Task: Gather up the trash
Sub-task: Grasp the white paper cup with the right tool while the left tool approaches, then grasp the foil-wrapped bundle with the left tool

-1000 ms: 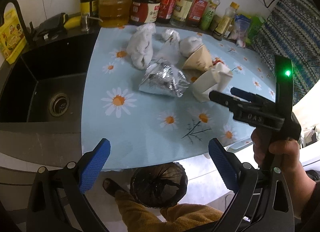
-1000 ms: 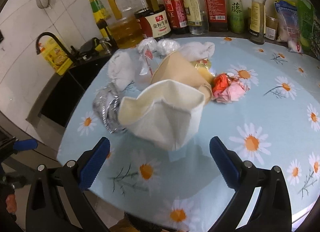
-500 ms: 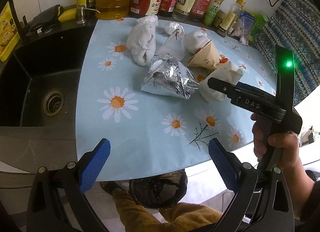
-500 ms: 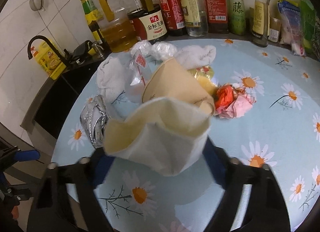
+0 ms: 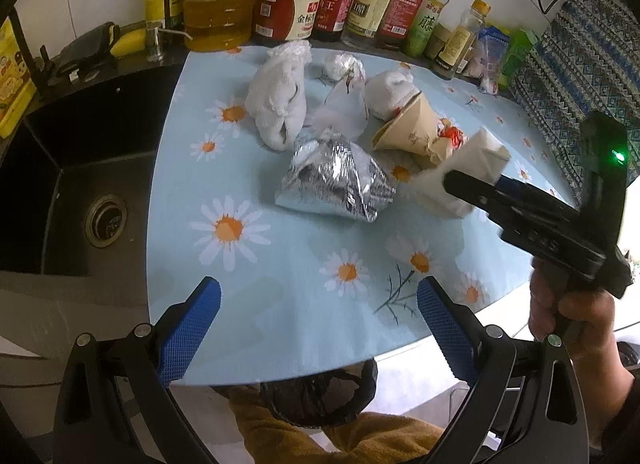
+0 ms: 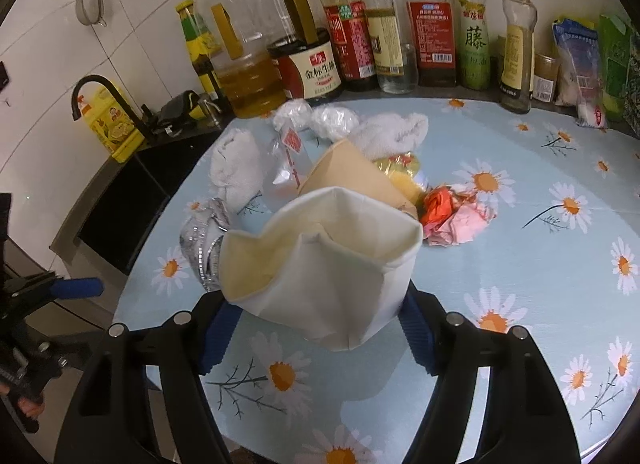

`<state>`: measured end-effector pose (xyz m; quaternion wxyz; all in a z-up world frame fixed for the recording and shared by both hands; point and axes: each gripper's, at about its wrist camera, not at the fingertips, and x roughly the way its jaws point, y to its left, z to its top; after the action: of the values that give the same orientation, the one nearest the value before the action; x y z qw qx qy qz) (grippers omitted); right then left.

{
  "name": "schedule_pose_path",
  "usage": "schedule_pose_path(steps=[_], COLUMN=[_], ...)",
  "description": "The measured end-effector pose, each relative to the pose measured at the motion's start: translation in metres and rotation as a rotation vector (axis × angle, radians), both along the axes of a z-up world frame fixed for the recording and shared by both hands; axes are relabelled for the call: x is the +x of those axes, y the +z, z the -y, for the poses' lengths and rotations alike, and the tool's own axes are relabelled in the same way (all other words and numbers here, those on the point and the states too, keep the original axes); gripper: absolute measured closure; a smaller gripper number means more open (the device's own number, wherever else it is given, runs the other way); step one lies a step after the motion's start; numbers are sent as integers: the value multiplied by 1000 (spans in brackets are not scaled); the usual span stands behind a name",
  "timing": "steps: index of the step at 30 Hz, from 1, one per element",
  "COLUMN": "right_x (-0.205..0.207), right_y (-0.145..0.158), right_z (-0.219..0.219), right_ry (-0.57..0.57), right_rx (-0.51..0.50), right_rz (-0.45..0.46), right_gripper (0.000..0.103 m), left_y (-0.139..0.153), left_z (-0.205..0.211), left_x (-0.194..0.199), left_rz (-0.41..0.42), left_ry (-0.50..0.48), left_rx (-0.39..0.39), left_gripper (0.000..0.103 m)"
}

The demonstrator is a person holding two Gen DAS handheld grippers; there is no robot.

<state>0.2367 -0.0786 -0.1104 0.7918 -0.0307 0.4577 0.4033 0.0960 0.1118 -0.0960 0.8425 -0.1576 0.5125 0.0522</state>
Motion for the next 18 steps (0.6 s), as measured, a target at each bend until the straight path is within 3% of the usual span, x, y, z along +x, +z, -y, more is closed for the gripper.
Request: schedule_pose_path(steps=[10,18], right_x=[-9,-18], right_y=[25,26], right_z=[53,92], right_ry=[-57,-137], right_rx=[16,8], right_rz=[4,-26], right_gripper=[32,32], left_y=[2,-19], left_z=[12,17], left_x=[44,81], left_rz=[32,-34], left_ry=[-89,-169], left_rx=[75,142], left_gripper=[7,7])
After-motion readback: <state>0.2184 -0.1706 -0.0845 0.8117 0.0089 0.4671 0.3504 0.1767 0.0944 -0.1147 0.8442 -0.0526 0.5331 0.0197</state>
